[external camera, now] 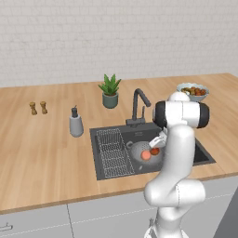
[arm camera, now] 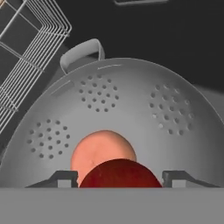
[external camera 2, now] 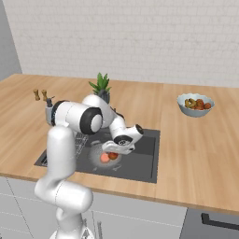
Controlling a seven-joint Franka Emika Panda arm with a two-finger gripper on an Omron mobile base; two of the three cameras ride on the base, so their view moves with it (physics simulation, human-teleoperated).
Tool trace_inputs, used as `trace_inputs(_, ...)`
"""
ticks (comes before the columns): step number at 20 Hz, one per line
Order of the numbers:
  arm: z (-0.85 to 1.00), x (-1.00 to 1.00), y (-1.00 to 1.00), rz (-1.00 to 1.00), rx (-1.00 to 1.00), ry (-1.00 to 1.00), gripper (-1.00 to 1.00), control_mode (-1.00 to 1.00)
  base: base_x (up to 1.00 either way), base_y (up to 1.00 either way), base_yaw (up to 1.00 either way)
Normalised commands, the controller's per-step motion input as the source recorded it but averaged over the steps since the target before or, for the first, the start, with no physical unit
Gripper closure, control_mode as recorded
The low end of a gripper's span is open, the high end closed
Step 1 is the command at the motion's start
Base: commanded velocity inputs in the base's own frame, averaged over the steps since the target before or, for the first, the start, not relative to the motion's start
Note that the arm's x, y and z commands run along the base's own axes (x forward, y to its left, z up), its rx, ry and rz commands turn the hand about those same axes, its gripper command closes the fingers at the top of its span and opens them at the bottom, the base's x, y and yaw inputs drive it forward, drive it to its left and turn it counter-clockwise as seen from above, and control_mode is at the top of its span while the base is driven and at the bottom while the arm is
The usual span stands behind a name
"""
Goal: Put the colander in the sink, put the peach, apple in the colander, and turn on the sink faucet and pour water over the colander.
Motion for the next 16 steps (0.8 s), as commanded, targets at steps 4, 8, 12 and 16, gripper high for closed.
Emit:
trace_inputs(4, 0.19, -0.07, 0.0, 0.0, 0.0, -0.02, -1.0, -1.0, 0.0, 0.0, 0.0)
trace_inputs(8, 0.28, -0.09, -0.03, 0.0, 0.0, -0.01, -1.0, -1.0, 0.0, 0.0, 0.0)
trace_inputs(12, 0.47, -0.11, -0.19, 0.0, 0.0, -0.02, -1.0, -1.0, 0.0, 0.0, 0.0)
trace_inputs(16, 0.44, -0.29, -0.44, 0.05, 0.0, -0.15, -1.0, -1.0, 0.0, 0.0, 0.0)
